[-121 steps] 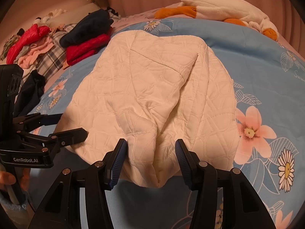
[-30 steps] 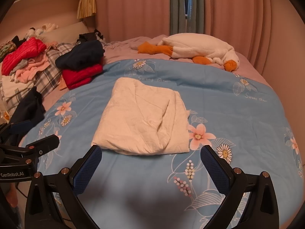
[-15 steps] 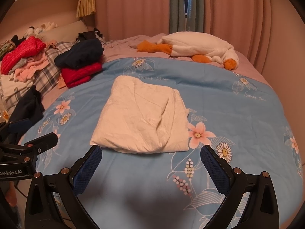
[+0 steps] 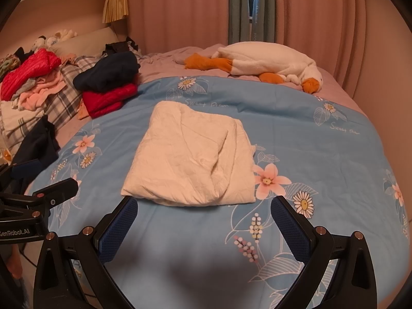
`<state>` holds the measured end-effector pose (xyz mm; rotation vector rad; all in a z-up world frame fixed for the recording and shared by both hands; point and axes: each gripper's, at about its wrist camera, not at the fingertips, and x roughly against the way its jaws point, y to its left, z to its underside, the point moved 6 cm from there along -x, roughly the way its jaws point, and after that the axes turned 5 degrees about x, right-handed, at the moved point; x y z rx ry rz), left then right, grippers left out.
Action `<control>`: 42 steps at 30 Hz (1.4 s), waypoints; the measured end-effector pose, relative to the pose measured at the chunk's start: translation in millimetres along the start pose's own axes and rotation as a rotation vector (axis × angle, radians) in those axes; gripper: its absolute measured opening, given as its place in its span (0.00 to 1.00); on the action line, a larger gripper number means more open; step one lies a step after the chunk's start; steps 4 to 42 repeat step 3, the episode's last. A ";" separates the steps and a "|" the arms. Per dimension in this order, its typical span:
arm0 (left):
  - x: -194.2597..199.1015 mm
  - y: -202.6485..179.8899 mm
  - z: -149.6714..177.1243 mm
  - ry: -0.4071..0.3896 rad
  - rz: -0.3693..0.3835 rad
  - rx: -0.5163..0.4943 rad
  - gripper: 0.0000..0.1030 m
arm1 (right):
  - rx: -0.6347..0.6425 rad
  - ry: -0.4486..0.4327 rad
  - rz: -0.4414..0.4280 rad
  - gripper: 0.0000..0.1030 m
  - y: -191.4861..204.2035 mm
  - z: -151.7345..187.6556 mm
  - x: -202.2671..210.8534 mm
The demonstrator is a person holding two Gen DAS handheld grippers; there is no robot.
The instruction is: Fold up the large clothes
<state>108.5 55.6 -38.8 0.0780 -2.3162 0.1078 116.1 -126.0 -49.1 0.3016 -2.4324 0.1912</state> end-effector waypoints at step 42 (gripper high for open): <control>-0.2 -0.6 -0.2 0.002 0.001 0.001 1.00 | -0.001 0.001 0.000 0.99 0.0 0.5 0.8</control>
